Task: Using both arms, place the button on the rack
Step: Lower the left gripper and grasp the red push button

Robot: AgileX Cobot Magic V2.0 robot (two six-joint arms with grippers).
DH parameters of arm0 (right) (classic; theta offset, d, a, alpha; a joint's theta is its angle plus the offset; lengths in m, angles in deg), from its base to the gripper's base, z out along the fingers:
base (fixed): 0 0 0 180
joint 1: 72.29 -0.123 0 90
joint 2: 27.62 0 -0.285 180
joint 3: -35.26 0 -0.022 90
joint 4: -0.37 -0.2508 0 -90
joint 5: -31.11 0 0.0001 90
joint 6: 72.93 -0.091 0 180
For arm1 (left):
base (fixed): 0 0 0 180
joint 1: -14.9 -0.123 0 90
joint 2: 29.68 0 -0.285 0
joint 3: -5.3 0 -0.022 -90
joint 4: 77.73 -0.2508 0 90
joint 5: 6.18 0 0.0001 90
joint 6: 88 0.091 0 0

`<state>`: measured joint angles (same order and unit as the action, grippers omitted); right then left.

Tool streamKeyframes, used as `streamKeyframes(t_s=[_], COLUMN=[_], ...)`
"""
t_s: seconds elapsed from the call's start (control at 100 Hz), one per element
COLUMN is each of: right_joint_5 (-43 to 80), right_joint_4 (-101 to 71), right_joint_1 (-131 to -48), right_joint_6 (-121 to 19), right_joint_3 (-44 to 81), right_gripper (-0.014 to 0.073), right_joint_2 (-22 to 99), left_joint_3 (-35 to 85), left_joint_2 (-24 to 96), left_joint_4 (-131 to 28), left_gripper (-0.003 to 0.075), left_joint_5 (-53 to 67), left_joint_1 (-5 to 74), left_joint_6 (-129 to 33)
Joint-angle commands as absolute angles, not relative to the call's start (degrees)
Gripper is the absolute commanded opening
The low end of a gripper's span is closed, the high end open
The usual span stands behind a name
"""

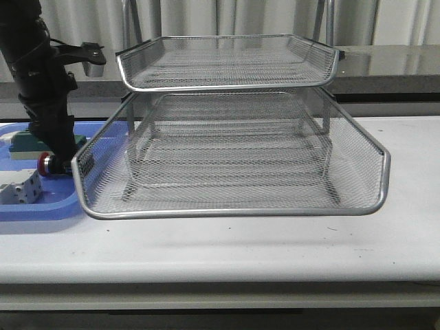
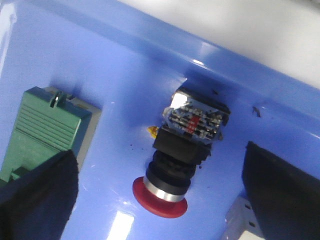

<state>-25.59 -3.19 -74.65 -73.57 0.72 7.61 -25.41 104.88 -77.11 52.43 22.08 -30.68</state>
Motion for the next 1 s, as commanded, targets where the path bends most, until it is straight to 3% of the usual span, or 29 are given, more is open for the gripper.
streamKeyframes(t_s=[0.0, 0.83, 0.99], right_joint_5=[-22.1, -22.1, -22.1], right_joint_4=[-3.0, -3.0, -3.0], right_joint_1=[-74.3, -74.3, -74.3], right_joint_6=[-73.4, -73.4, -73.4], right_joint_3=[2.7, 2.7, 2.7], right_gripper=[-0.0070, -0.0070, -0.0070], right_joint_2=[7.9, 7.9, 7.9], left_joint_3=[-27.3, -27.3, -27.3], left_joint_2=[102.0, 107.6, 107.6], left_joint_4=[-76.7, -76.4, -76.4], left_gripper=[0.0640, 0.0636, 0.0520], left_joint_5=[50.2, 49.6, 50.2], left_joint_1=[22.5, 22.5, 22.5], left_joint_6=[-30.8, -30.8, -30.8])
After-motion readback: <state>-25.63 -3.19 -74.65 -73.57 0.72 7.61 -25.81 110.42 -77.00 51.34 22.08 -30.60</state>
